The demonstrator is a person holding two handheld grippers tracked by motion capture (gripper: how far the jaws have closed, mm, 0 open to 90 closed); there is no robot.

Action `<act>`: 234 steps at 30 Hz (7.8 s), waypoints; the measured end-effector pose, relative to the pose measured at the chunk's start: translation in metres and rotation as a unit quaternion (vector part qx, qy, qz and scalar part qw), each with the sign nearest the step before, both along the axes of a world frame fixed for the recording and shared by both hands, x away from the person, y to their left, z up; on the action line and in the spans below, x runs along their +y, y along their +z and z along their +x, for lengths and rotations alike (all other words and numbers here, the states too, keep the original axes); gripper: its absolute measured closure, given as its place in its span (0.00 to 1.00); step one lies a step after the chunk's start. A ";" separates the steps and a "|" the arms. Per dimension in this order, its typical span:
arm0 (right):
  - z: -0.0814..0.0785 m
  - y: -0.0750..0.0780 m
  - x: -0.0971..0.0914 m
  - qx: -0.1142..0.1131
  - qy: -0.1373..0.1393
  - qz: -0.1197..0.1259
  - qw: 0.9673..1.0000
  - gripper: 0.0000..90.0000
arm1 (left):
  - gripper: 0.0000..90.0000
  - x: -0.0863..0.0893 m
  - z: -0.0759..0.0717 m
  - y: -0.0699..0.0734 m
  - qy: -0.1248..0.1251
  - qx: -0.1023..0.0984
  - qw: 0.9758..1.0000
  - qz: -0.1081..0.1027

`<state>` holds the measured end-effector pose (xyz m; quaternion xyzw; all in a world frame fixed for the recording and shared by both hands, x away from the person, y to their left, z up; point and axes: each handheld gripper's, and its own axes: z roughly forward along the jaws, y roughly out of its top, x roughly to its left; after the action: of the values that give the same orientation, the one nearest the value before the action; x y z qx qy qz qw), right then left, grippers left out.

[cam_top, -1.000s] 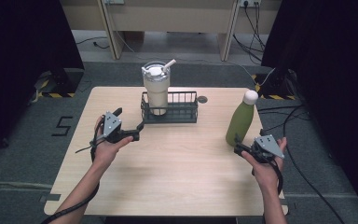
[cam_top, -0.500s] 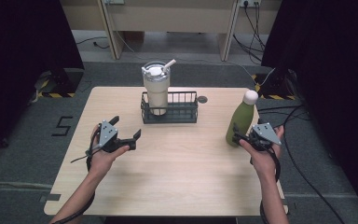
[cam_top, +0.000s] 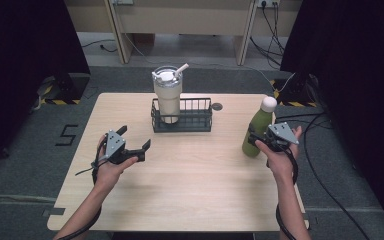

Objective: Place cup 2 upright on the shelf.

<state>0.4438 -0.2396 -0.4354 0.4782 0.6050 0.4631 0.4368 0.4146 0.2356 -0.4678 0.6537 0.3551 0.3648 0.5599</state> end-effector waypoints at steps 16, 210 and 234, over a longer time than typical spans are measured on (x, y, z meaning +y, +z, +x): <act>0.012 -0.008 0.006 0.019 0.004 -0.011 1.000 0.23 | 0.00 0.003 0.000 0.001 0.001 -0.001 1.000 -0.006; 0.078 0.105 0.141 -0.060 0.099 0.040 0.992 0.25 | 0.03 0.022 0.003 0.008 0.033 0.001 0.999 -0.039; 0.102 0.104 0.161 -0.045 0.109 0.040 0.992 0.25 | 0.04 0.024 0.002 0.009 0.034 0.000 0.999 -0.043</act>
<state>0.5458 -0.0781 -0.3317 0.4048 0.6143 0.5531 0.3909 0.4170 0.2600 -0.4588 0.6167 0.3923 0.3683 0.5745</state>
